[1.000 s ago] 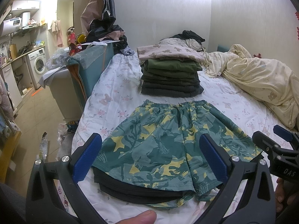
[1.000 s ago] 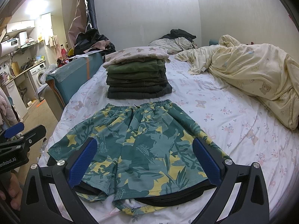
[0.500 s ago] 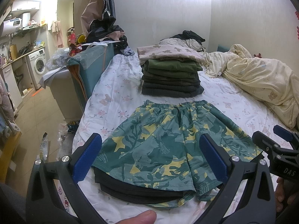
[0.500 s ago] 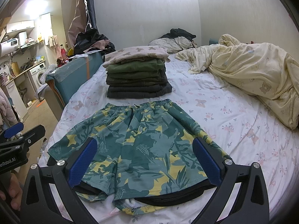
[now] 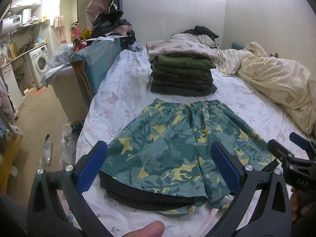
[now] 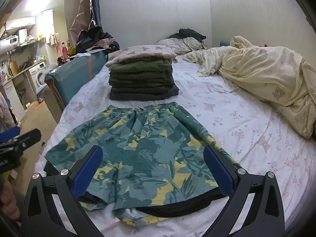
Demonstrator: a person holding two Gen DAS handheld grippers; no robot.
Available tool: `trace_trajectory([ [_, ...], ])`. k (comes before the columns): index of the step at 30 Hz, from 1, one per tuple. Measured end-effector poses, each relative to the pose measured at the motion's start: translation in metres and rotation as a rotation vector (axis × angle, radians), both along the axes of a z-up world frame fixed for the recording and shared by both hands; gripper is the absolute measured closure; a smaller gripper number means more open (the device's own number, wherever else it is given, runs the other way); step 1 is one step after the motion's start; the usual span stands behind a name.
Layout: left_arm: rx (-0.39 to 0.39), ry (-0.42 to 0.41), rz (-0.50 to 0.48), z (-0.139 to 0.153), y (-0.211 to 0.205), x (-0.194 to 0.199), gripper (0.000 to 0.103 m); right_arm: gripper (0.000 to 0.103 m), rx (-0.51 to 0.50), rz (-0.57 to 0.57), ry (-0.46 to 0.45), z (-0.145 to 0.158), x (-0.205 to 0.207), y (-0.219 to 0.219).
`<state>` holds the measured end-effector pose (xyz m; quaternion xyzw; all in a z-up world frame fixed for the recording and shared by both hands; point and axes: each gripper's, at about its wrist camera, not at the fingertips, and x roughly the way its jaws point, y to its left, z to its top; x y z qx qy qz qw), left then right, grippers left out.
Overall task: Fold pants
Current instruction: 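Grasp the leg hem of the camouflage shorts with the right gripper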
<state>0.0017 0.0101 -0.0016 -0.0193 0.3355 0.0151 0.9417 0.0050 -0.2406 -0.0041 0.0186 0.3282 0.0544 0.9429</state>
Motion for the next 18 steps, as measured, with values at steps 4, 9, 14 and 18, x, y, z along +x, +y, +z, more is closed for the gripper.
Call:
trace_trajectory([
  [4,0.035,0.035,0.023,-0.004,-0.001,0.007,0.0,0.0,0.077,-0.076,0.062,0.0,0.008,-0.03],
  [9,0.028,0.105,0.048,-0.014,-0.001,0.017,0.0,0.0,0.263,-0.27,0.242,-0.028,0.028,-0.105],
  [14,0.046,0.134,0.046,-0.021,-0.006,0.024,0.0,0.0,0.404,-0.49,0.473,-0.086,0.045,-0.184],
  [18,0.045,0.168,0.045,-0.028,-0.009,0.033,0.0,0.001,0.383,-0.576,0.55,-0.119,0.054,-0.209],
])
